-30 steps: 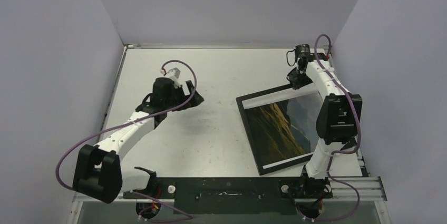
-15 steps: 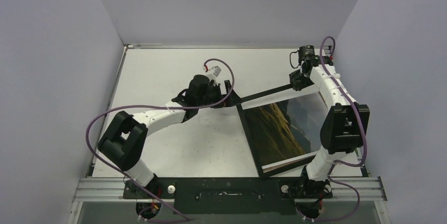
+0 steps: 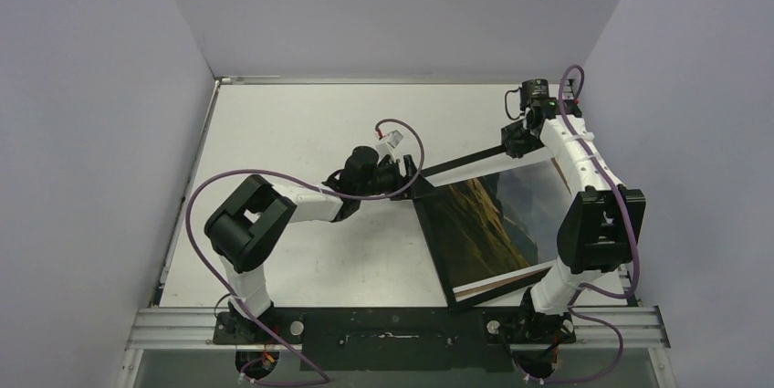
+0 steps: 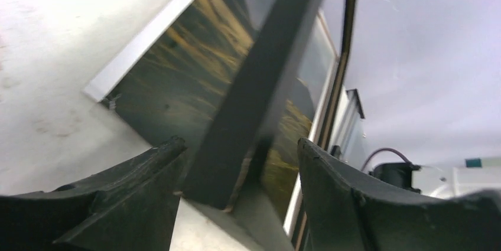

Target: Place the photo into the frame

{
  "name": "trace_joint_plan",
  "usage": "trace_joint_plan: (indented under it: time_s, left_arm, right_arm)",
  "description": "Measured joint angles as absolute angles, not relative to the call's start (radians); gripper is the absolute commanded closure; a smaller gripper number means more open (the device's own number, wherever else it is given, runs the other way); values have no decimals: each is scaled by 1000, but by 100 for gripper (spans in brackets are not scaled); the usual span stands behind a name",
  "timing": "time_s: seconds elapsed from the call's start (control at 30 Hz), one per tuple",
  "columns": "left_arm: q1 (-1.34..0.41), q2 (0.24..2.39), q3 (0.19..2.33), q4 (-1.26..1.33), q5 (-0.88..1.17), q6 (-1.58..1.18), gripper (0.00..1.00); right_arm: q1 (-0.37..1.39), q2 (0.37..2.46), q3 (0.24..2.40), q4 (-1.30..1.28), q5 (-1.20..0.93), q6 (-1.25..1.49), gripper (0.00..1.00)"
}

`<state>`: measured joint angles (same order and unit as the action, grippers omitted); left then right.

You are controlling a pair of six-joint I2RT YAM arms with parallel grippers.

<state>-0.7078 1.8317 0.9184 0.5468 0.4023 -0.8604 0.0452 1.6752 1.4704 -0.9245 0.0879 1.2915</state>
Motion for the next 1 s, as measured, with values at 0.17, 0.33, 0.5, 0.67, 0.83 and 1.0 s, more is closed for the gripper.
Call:
trace_joint_plan:
  time_s: [0.17,0.33,0.5,0.67,0.83,1.0]
  left_arm:
    - [-719,1814,894,636,455,-867,54]
    - [-718,1744,868,627,476,-881,85]
    - [-706,1711,869,606,511,-989,100]
    - [-707,1681,882,585,525,-916,100]
    - [-727,1648,905,569,542,-843,100]
    - [-735,1636,931,514,538,-813,100]
  right_arm:
    - [37,1675,1459,-917,73,1292,91]
    - [25,1673,1456,-915,45,1290,89]
    - [18,1611,1456,-921,15,1284,77]
    - [12,1597,1450,-913,7,1278,47]
    - [7,1597,1413,-915,10,1266,33]
    - [7,1585,1400,-915,12,1261,42]
